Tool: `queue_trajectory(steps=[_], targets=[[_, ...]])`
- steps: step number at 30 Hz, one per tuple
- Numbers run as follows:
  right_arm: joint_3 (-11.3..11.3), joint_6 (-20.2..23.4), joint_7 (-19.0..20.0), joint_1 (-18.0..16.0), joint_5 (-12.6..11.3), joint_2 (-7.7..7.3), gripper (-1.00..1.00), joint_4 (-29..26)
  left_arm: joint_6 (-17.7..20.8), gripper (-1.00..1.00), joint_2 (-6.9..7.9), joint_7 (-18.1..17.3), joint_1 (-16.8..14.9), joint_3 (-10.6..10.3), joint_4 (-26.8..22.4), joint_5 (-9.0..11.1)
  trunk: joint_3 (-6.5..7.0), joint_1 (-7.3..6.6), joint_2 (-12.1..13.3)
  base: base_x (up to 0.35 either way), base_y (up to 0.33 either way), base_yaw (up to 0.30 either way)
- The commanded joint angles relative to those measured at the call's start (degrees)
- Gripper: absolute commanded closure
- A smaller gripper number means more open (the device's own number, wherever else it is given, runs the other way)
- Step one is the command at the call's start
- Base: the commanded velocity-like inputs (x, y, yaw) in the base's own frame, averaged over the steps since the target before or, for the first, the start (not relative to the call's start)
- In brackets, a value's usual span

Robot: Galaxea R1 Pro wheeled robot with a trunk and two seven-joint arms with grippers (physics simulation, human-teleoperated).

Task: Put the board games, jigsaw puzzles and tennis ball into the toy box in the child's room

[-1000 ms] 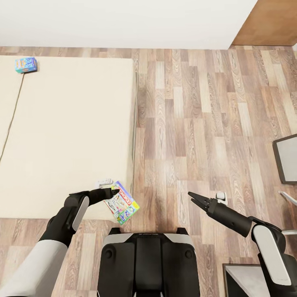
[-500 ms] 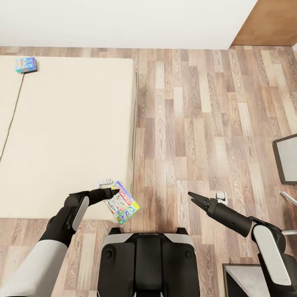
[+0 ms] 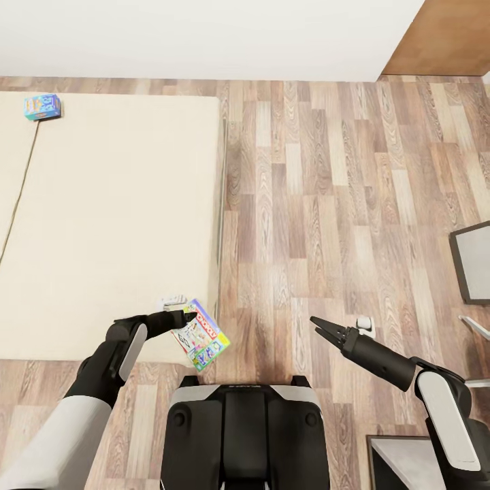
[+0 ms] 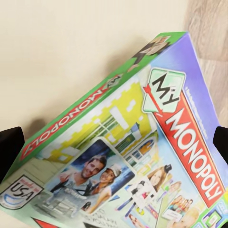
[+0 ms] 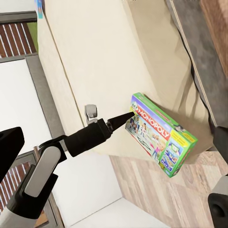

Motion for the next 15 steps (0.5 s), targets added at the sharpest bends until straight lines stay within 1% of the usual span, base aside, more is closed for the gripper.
queue_trajectory(steps=[1,10,15], targets=[[-0.1,0.3,0.3,0.0,0.3,0.02,-1.0,0.0,0.3,-1.0,0.01,0.0,0.0,0.0,-0.1,0.3,-0.06,0.03,-0.1,0.0,-0.023,0.0],[-0.1,0.3,0.3,0.0,0.3,0.01,-1.0,0.0,0.3,-1.0,0.11,0.0,0.0,0.1,-0.1,0.3,-0.05,0.03,-0.1,0.0,-0.006,0.0],[-0.1,0.3,0.3,0.0,0.3,0.0,-1.0,0.0,0.4,-1.0,0.29,0.0,0.0,0.5,-0.1,0.4,0.13,0.03,-0.1,0.0,0.0,0.0]])
